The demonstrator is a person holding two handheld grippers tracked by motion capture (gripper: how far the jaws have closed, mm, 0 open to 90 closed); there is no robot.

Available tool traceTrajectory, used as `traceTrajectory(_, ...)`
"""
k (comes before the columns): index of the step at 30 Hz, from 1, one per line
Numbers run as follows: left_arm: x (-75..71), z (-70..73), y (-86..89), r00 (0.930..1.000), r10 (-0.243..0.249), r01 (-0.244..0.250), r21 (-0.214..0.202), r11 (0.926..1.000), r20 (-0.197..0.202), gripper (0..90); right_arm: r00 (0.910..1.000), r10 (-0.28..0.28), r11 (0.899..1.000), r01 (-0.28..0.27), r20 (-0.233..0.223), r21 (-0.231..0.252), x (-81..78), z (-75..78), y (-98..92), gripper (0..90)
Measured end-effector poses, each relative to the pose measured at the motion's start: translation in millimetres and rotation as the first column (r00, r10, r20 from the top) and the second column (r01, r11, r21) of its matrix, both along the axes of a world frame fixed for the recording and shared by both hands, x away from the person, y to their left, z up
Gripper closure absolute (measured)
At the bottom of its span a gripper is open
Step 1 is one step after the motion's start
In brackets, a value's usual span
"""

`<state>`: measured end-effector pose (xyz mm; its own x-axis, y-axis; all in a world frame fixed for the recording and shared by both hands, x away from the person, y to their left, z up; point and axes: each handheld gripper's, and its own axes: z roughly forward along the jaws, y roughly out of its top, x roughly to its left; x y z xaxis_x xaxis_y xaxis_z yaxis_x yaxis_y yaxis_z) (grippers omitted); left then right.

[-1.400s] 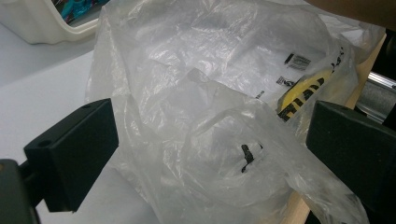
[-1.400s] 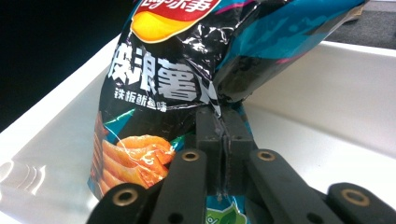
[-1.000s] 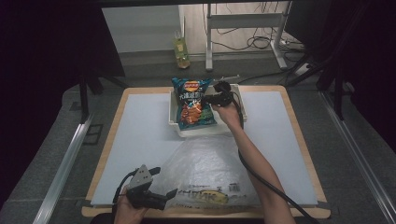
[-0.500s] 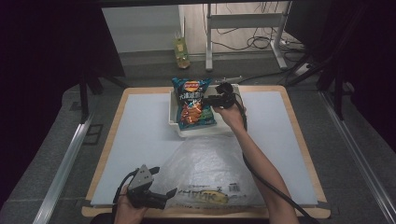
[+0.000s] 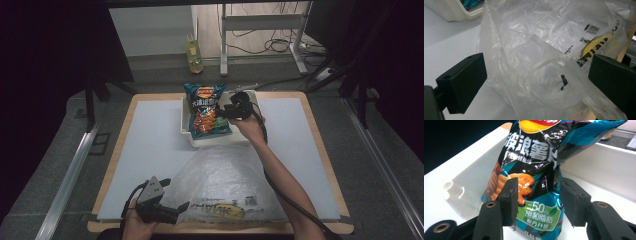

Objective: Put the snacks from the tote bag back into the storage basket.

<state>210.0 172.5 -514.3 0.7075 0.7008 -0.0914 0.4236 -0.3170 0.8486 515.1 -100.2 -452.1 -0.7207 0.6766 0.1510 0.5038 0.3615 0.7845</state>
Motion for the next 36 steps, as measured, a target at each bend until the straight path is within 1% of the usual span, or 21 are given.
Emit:
traceTrajectory(9, 0.0, -0.2, -0.3, 1.0000, -0.005, 0.005, 0.000, 1.0000, 0.000, 1.6, 0.9994, 0.013, 0.999, -0.012, 0.032, -0.034, -11.9, 4.4, -0.4, 38.3)
traceTrajectory(11, 0.0, -0.2, -0.2, 1.0000, -0.004, 0.004, 0.001, 1.0000, 0.001, 1.6, 0.9992, 0.019, 0.999, -0.018, 0.035, -0.035, -14.3, 5.7, -0.4, 35.8)
traceTrajectory(15, 0.1, 0.0, 0.6, 1.0000, 0.002, -0.002, -0.002, 1.0000, 0.003, 1.2, 0.9983, 0.033, 0.998, -0.031, 0.047, -0.046, -20.6, 8.5, -0.1, 33.4)
traceTrajectory(22, 0.3, 0.1, 1.4, 1.0000, 0.006, -0.006, -0.013, 0.9999, 0.002, 0.8, 0.9968, 0.056, 0.997, -0.053, 0.058, -0.047, -32.8, 11.3, -0.8, 30.6)
traceTrajectory(26, 0.6, -0.4, 0.5, 1.0000, 0.008, -0.008, 0.000, 1.0000, 0.001, 0.9, 0.9960, 0.061, 0.997, -0.057, 0.066, -0.052, -39.3, 12.8, -2.8, 27.9)
traceTrajectory(33, 0.6, -0.5, 0.8, 0.9999, 0.013, -0.013, -0.001, 0.9999, 0.003, 0.9, 0.9942, 0.078, 0.996, -0.073, 0.074, -0.060, -49.0, 14.1, -7.2, 25.0)
traceTrajectory(36, 0.9, -0.9, 0.6, 0.9999, 0.012, -0.012, 0.004, 0.9999, 0.005, 0.9, 0.9938, 0.083, 0.995, -0.079, 0.074, -0.056, -53.9, 14.4, -8.8, 24.1)
